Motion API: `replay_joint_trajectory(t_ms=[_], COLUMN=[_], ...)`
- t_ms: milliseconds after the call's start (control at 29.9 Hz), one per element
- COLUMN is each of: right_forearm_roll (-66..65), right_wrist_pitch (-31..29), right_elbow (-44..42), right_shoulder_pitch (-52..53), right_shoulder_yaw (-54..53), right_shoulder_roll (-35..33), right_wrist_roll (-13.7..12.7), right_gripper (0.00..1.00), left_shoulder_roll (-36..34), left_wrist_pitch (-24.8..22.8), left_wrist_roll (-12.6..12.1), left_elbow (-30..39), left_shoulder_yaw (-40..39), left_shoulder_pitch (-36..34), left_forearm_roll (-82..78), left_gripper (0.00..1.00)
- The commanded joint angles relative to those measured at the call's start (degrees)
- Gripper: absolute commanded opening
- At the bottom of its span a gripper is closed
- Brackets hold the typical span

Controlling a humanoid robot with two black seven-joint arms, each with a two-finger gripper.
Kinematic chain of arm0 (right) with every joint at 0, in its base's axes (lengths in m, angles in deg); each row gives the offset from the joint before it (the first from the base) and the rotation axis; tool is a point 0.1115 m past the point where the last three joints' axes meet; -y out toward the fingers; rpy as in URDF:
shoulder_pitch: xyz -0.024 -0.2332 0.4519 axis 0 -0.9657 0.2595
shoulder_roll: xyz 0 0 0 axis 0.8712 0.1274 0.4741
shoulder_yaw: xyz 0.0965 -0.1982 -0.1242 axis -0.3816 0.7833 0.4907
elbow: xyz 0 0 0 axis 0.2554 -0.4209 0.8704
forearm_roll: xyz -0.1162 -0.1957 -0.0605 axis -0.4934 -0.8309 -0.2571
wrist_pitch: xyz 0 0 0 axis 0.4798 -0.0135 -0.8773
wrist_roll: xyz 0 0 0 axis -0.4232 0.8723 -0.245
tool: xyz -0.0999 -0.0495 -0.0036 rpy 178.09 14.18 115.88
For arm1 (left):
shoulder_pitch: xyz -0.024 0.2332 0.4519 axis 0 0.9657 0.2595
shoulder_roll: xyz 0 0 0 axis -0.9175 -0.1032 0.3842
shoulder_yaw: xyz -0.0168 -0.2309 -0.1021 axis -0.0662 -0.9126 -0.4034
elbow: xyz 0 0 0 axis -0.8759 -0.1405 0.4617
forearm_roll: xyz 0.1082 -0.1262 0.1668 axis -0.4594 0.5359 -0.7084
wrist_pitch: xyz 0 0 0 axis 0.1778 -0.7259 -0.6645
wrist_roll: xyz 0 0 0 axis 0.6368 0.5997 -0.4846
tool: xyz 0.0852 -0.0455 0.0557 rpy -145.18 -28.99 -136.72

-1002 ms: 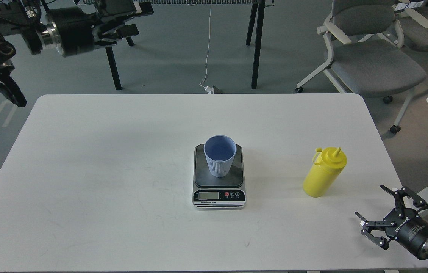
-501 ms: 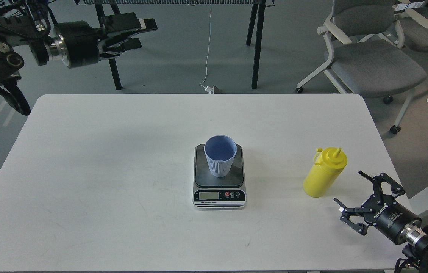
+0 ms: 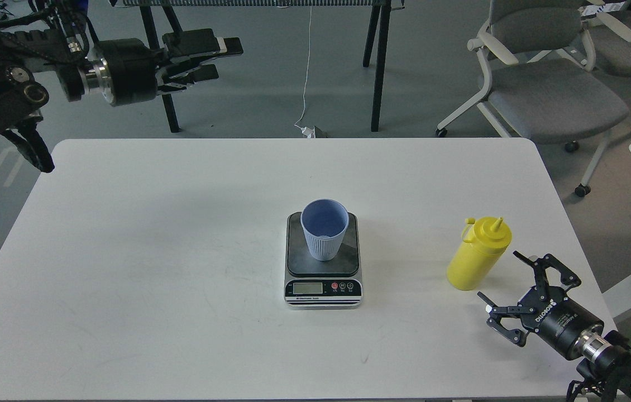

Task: Pour seasoning into cup on scale with both arms
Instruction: 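Move the right gripper toward the yellow squeeze bottle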

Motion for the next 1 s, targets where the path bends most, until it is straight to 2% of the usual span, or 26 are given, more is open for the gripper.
replay_joint_trajectory(t_ms=[0,134,367,501,702,835,969], right_forearm_roll=[-0.11,-0.37,-0.28,-0.28,-0.19,-0.37,-0.46], right_wrist_pitch=[0.00,0.00,0.00,0.00,0.00,0.00,0.00], right_elbow=[-0.40,-0.84,-3.47,-5.49,-4.36,-4.00,-3.30], right_shoulder_pitch=[-0.12,-0.30,-0.03,0.23,-0.47,-0.82,-0.39], right_shoulder_yaw=[0.11,0.11,-0.15,-1.38,-0.59,0.02,0.20], right_shoulder_roll=[-1.19,-2.33,-10.14,-12.17,-10.16,-4.10,-1.02], right_wrist_roll=[0.09,0.09,0.27,0.27,0.18,0.18,0.18], right_gripper=[1.00,0.99,0.99,0.99,1.00,0.99,0.99], left_shoulder_roll=[0.08,0.17,0.87,1.14,2.28,2.28,2.19], left_wrist_pitch=[0.00,0.00,0.00,0.00,0.00,0.00,0.00], left_wrist_roll=[0.00,0.00,0.00,0.00,0.00,0.00,0.00], left_elbow=[0.00,0.00,0.00,-0.08,0.00,0.00,-0.08], left_shoulder_yaw=[0.00,-0.09,-0.09,-0.09,-0.09,-0.09,0.00], left_shoulder_pitch=[0.30,0.47,0.56,0.65,1.88,2.14,2.32], left_forearm_roll=[-0.09,-1.84,-2.46,-2.46,-2.55,-2.64,-2.64], left_gripper=[0.99,0.99,0.99,0.99,0.99,0.99,0.99])
